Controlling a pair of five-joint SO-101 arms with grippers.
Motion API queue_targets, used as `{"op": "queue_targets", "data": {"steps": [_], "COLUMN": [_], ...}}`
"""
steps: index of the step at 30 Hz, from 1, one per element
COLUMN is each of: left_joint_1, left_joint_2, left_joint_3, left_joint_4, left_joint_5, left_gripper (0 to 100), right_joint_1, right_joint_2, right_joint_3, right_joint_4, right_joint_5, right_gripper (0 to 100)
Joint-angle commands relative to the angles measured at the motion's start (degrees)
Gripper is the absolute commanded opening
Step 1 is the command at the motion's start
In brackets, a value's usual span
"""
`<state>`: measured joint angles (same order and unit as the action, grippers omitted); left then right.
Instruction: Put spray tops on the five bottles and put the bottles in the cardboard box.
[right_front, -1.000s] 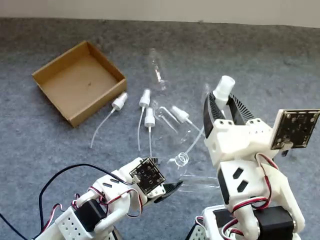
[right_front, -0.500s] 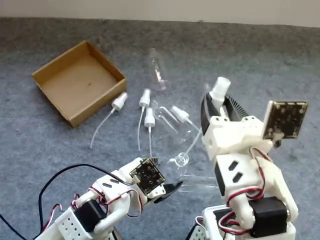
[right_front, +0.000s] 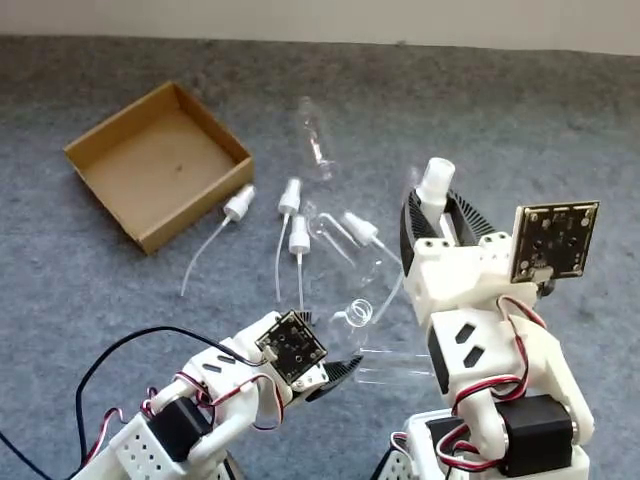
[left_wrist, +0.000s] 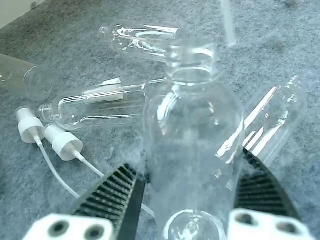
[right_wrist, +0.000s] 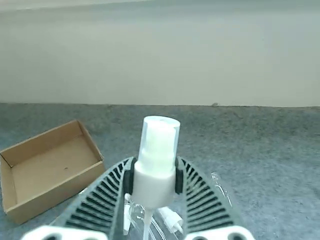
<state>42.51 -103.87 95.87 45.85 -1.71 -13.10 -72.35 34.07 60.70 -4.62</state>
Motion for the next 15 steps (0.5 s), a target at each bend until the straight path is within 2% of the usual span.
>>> {"op": "queue_targets", "data": {"steps": [1,15], "left_joint_1": [-0.48,-0.48], "left_joint_2": [-0.31,-0.31], "left_joint_3": [1.27,1.27], "left_joint_4": [0.26,0.26], "left_joint_5": [0.18,0.18], "left_gripper": [15,15], "right_joint_1": [-0.22,-0.57], "right_joint_2": [-0.04,-0.04], "right_joint_3": [-0.75,2.24], "right_joint_4": [-1.80,-9.71], "right_joint_5": [1.58,1.41], "right_gripper": [0.5,0.5]}}
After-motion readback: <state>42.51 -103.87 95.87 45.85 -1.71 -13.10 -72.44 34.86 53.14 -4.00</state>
